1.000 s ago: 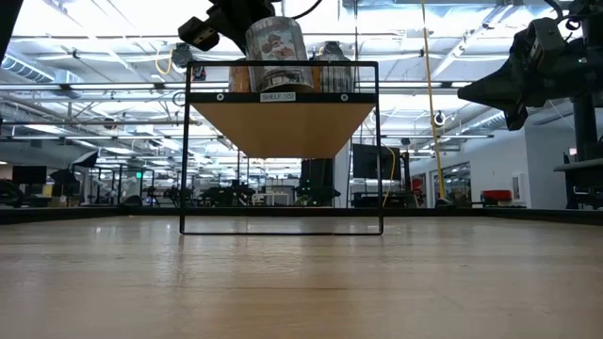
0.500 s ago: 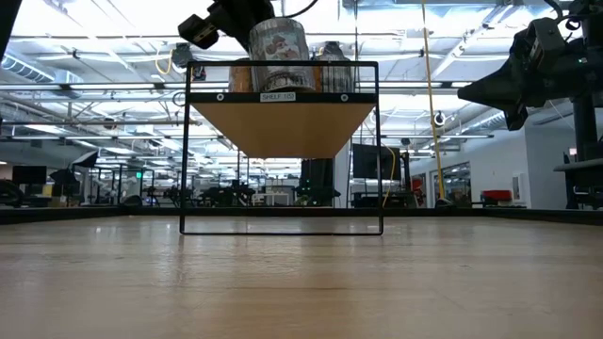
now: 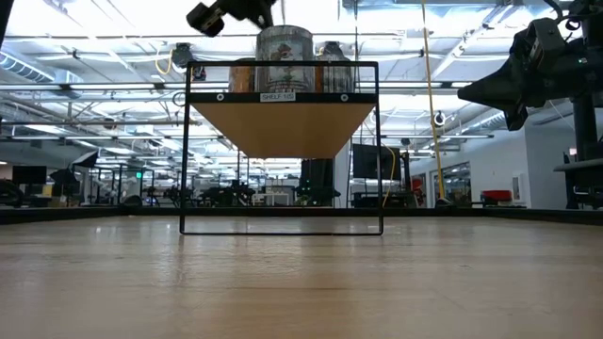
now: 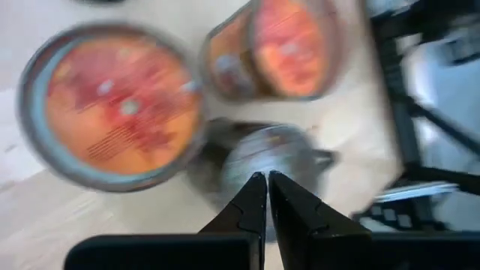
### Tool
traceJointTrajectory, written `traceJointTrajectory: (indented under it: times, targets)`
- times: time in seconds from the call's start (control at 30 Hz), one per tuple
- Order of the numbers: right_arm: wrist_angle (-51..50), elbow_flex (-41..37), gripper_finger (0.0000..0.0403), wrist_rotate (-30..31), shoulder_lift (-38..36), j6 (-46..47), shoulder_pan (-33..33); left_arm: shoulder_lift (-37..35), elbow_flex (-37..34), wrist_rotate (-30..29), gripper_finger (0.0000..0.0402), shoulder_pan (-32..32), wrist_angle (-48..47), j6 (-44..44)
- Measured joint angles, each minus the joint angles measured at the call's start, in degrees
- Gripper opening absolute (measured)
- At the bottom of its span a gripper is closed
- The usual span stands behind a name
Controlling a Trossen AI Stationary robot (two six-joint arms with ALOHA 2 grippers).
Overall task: Pick & Place candle stick holders
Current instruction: Return to Home Position
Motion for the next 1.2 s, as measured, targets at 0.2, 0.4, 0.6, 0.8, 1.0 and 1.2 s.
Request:
traceJointTrajectory:
  times: [0.2,0.4,0.6,0.8,1.0,1.2]
  targets:
    - [0.01,0.0,0.0,-0.02,0.0,0.0,-0.01,-2.74,2.9,-6.57,0.0019,0.0,-2.92,0.58]
    - [0.05,0.0,0.0,0.05,0.0,-0.02,-0.01,-5.76,2.95,-13.54,0.0019,0.35,-13.06,-3.69]
    - [0.0,0.0,0.0,0.2,0.0,-0.13,0.0,-7.39,2.91,-16.49,0.0019,0.27,-15.5,1.02]
    - [0.03,0.0,0.0,0.22,0.0,-0.02,-0.01,-10.44,2.88,-16.53,0.0019,0.4,-16.41,4.4]
    - [-0.05,0.0,0.0,0.11,0.0,-0.01,0.0,-13.56,2.88,-17.81,0.0019,-0.44,-18.28,11.81]
    - [-0.47,0.0,0.0,0.02,0.0,-0.17,0.0,-15.02,2.91,-19.99,0.0019,-2.92,-16.07,20.42]
